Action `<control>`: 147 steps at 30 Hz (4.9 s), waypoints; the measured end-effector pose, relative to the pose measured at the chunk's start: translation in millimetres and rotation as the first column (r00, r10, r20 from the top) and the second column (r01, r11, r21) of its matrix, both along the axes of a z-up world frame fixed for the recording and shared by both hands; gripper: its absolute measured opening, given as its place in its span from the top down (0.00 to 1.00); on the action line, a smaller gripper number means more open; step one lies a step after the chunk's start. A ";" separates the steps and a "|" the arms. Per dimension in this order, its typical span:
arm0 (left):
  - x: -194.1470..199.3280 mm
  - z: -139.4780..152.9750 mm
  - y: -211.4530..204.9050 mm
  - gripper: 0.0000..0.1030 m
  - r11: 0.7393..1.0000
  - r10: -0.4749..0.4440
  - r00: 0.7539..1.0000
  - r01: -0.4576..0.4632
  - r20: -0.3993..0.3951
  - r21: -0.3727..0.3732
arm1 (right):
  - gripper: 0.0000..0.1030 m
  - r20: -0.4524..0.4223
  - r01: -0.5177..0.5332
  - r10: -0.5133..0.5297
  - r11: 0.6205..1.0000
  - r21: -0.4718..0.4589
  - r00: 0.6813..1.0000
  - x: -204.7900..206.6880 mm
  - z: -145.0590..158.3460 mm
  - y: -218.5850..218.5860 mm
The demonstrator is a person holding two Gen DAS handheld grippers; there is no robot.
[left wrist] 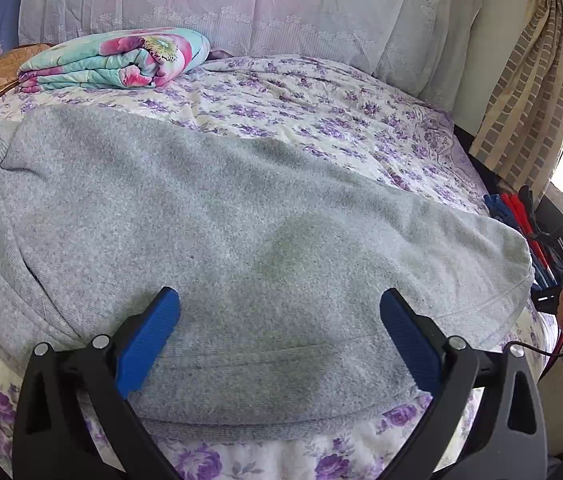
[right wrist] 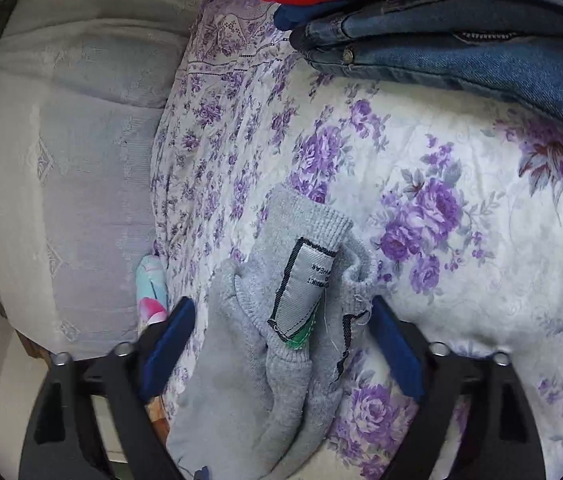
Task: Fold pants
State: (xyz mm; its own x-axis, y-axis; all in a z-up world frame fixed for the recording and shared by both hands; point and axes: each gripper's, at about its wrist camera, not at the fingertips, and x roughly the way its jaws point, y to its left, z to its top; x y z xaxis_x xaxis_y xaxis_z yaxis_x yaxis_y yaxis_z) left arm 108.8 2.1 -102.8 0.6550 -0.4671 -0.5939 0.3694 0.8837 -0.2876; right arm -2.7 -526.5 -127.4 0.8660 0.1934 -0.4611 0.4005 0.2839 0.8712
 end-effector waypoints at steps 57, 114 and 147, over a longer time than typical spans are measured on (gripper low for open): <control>-9.0 37.4 177.4 0.05 0.882 0.331 0.942 -0.330 -0.056 -0.338 | 0.45 -0.511 -0.363 0.487 -0.369 -0.855 0.708 75.9 36.0 422.9; 29.5 4.3 181.4 0.05 0.840 0.319 0.914 -0.395 -0.249 -0.372 | 0.18 -0.397 -0.567 0.557 0.168 -0.806 0.729 69.4 30.5 320.7; 11.1 63.4 132.6 0.67 0.880 0.447 0.893 -0.450 -0.056 -0.151 | 0.04 -0.014 -0.484 0.648 0.554 -0.677 0.761 64.3 35.2 222.7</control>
